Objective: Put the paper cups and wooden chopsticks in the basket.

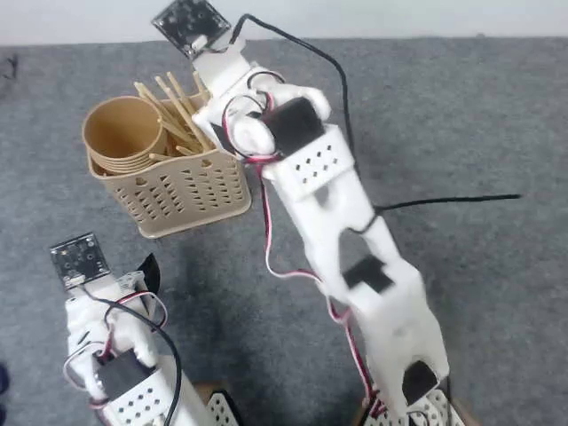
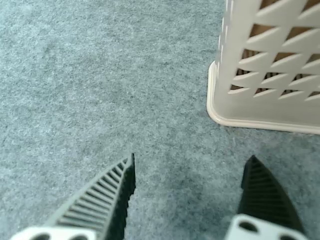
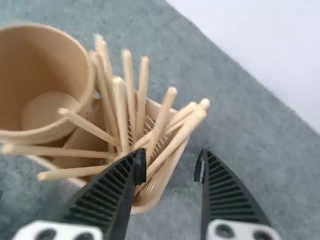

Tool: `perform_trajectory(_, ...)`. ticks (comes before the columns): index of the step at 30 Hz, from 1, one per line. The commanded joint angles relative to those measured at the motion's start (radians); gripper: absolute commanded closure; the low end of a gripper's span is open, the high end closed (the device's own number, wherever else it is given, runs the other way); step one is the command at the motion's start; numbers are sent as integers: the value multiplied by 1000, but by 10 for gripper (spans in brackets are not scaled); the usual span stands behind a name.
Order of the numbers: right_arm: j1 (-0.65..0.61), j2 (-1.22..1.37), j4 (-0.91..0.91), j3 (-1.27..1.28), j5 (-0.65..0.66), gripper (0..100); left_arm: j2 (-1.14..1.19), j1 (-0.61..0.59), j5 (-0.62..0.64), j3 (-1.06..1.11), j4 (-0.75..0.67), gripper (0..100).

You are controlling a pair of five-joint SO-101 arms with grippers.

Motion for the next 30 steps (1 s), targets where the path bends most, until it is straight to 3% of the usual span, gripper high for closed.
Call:
perform_trajectory(1,25,139,73,-265,-12,829,-8,2,-8,-8,2,677)
perform_trajectory(9,45,315,211,-364,-12,835,-8,3,-8,-8,0,677)
perform_trajectory(13,44,280,243,-364,40,998,-8,3,-8,-8,0,677)
perform_trajectory(16,50,228,254,-365,92,998,-8,3,-8,-8,0,677)
perform_trajectory(23,213,74,266,-341,72,992,-8,3,-8,-8,0,677)
perform_trajectory(30,418,-67,266,6,32,992,-8,3,-8,-8,0,677)
